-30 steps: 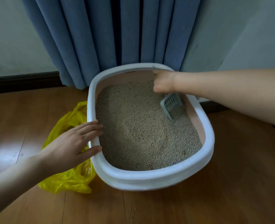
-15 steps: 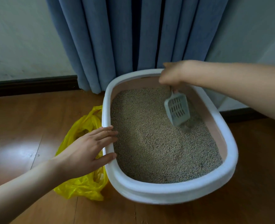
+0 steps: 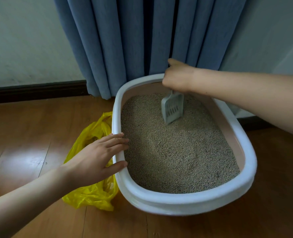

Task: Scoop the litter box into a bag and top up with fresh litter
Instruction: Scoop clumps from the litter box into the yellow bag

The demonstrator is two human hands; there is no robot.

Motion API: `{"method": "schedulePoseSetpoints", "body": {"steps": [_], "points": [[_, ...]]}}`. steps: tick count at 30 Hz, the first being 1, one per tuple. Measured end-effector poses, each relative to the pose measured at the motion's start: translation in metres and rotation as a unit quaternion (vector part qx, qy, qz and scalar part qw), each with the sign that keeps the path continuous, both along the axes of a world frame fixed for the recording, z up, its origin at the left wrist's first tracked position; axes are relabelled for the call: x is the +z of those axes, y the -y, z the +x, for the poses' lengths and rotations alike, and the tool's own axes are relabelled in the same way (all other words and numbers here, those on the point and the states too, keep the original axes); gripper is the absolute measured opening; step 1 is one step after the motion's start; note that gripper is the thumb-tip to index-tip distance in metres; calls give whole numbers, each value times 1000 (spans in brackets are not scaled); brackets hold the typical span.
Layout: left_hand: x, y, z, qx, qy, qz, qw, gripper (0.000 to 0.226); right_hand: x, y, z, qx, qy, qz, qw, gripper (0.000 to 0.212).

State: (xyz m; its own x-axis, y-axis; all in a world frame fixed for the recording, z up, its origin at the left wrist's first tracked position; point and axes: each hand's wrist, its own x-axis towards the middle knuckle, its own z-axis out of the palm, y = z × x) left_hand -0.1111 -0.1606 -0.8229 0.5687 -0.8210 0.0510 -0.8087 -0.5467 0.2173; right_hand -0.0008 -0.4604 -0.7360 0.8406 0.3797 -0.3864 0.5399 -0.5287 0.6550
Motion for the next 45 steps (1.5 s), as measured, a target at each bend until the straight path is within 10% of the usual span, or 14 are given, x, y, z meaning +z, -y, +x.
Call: {"method": "schedulePoseSetpoints", "body": {"steps": [7, 15, 28, 36, 45], "points": [[2, 1, -1, -5, 6, 2, 1000, 62, -24, -59, -41, -15, -141, 98, 985, 33], [1, 1, 0, -3, 7, 15, 1000, 62, 5, -54, -23, -45, 52, 7, 998, 26], [0, 1, 3, -8, 20, 42, 999, 71, -13, 13, -121, 22, 35, 15, 999, 22], [2, 3, 1, -14, 20, 41, 999, 84, -17, 34, -170, -217, 16, 208, 953, 38], [5, 4, -2, -29, 23, 37, 999, 92, -3, 31, -210, -332, -118, 131, 926, 14]]}}
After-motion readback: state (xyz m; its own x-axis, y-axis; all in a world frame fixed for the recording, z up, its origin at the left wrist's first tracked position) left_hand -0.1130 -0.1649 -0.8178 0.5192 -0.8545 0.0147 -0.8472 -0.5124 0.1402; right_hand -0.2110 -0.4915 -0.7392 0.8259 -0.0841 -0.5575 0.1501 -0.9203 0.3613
